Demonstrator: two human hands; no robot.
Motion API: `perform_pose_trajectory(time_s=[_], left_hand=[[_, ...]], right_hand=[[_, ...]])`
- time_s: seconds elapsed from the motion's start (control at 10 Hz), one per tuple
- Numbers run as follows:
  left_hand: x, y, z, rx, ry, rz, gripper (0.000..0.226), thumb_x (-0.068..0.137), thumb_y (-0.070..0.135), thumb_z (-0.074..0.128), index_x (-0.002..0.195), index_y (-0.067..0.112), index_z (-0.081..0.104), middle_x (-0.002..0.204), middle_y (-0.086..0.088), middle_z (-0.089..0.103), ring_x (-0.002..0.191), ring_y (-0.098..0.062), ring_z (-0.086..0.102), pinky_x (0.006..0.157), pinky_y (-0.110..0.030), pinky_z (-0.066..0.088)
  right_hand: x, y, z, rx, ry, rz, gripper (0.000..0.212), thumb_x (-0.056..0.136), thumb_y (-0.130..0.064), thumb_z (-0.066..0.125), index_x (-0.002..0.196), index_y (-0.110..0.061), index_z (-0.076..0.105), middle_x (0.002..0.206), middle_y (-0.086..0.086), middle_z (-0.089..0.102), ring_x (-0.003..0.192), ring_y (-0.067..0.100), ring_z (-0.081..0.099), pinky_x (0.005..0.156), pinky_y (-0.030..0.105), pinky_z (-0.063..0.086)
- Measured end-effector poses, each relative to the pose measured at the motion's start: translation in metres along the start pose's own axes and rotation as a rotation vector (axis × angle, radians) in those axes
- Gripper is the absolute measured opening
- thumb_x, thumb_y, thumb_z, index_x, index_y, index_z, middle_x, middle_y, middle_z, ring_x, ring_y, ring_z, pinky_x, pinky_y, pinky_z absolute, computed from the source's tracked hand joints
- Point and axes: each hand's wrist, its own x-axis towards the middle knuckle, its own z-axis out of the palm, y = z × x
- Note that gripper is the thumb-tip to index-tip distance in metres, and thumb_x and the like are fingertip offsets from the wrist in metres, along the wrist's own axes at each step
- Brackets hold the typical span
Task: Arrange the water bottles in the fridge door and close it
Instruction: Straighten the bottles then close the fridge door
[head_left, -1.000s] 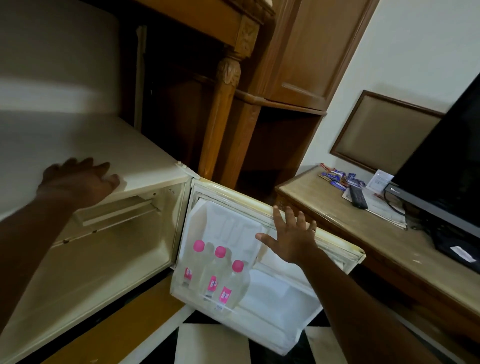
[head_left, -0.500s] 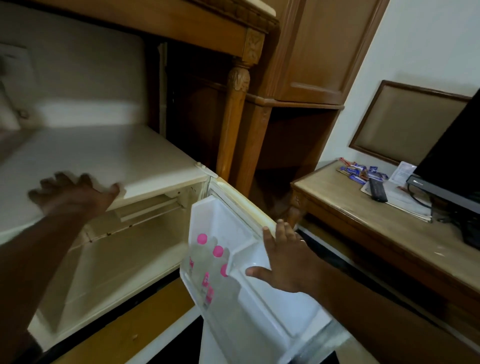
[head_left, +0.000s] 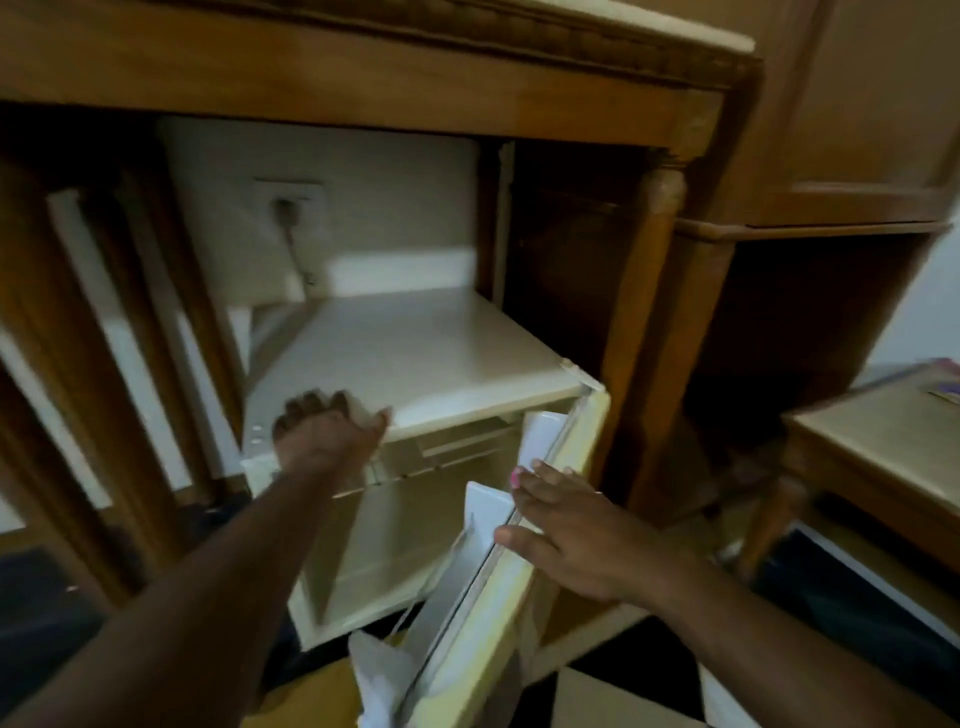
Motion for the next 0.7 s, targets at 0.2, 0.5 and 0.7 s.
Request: perform_pose_trajectory(time_s=[0.2,0.5,0.7], left_hand=[[-0.005,-0.010,-0.003,-0.007,-0.174,0.055,0.072,0.089,0.070,0.016,0.149,0.032,0.022,0.162,-0.011,0.011,0.146,-0.034,0.012,0.113,-0.050,0.016],[-0.023,-0.014,0.016,0.036,-0.055,0.036,0.066,0.093,0.052,0.005,0.155,0.029,0.010,0.164,-0.008,0.006,0.150,-0.029,0.001,0.120,-0.050,0.002],[-0.036,-0.015,-0.008,-0.037,-0.172,0.048,0.069,0.092,0.057,0.002,0.154,0.028,-0.001,0.164,-0.006,-0.008,0.148,-0.026,-0.014,0.119,-0.050,-0.006]], right_hand=[[0.080,-0.014,0.018,-0.099,0.158,-0.112,0.070,0.096,-0.058,0.004,0.153,-0.020,0.017,0.165,-0.002,0.007,0.150,0.010,-0.003,0.122,0.034,0.000],[0.144,-0.019,0.022,-0.177,0.187,-0.073,0.070,0.098,-0.056,0.007,0.153,-0.014,0.011,0.165,0.005,0.004,0.151,0.018,0.001,0.121,0.038,0.001],[0.132,-0.031,0.002,-0.149,0.076,-0.037,0.071,0.099,-0.055,0.010,0.153,-0.011,0.005,0.165,0.009,-0.002,0.151,0.022,-0.005,0.123,0.044,-0.001]])
